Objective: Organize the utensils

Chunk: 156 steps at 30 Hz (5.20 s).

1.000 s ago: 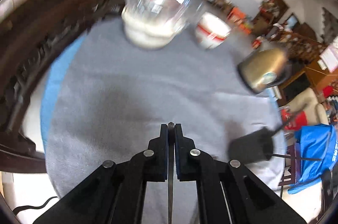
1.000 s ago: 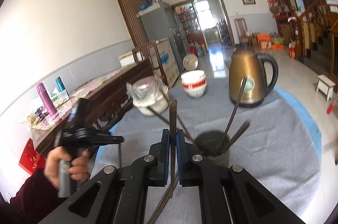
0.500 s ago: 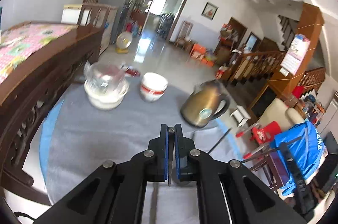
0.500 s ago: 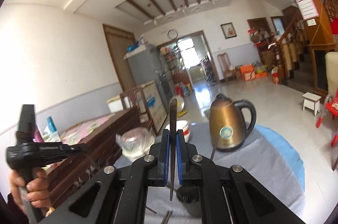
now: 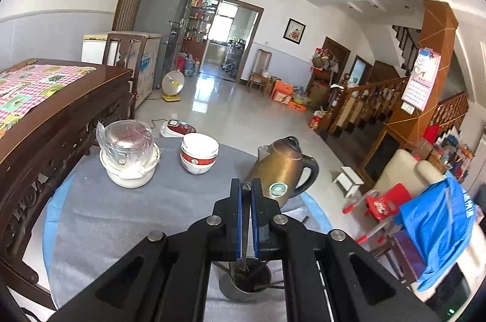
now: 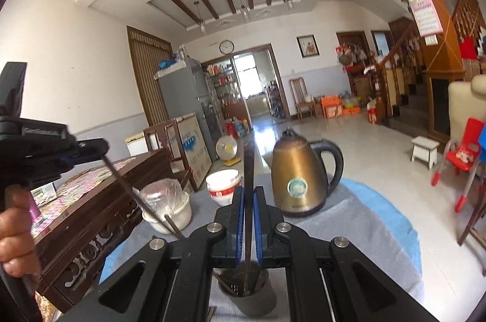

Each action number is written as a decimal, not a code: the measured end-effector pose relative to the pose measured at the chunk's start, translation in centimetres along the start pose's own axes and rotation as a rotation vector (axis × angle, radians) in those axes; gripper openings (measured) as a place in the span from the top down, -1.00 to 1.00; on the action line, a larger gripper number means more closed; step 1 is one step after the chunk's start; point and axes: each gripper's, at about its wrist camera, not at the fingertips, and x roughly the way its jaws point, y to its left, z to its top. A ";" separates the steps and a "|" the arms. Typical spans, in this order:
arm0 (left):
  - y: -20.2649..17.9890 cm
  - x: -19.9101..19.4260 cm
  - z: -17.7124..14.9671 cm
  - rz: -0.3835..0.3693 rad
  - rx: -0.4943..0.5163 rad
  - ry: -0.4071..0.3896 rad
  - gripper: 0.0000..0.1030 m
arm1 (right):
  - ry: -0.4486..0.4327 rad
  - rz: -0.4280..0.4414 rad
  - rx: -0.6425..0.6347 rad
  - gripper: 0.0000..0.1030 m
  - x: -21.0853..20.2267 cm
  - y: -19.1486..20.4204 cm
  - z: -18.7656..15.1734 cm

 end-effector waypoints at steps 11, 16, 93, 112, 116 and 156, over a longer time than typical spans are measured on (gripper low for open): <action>-0.4 4.3 -4.1 0.038 0.056 0.097 0.89 | 0.087 0.008 -0.006 0.87 0.9 0.0 -2.0; -0.4 2.3 -4.6 0.042 0.114 0.069 0.36 | 0.158 0.056 0.056 0.82 1.4 -0.7 -2.5; 10.0 3.9 -27.6 0.315 0.163 0.392 -0.40 | 0.366 0.268 0.122 0.22 5.6 -4.9 -20.0; 9.9 3.7 -28.2 0.323 0.175 0.398 -0.40 | 0.371 0.263 0.134 0.21 5.6 -4.9 -20.0; 10.0 3.8 -28.4 0.313 0.168 0.410 -0.40 | 0.372 0.259 0.134 0.21 5.7 -5.0 -20.0; 10.7 7.3 -26.7 0.204 0.058 0.476 -0.40 | 0.384 0.251 0.143 0.21 5.9 -5.0 -20.1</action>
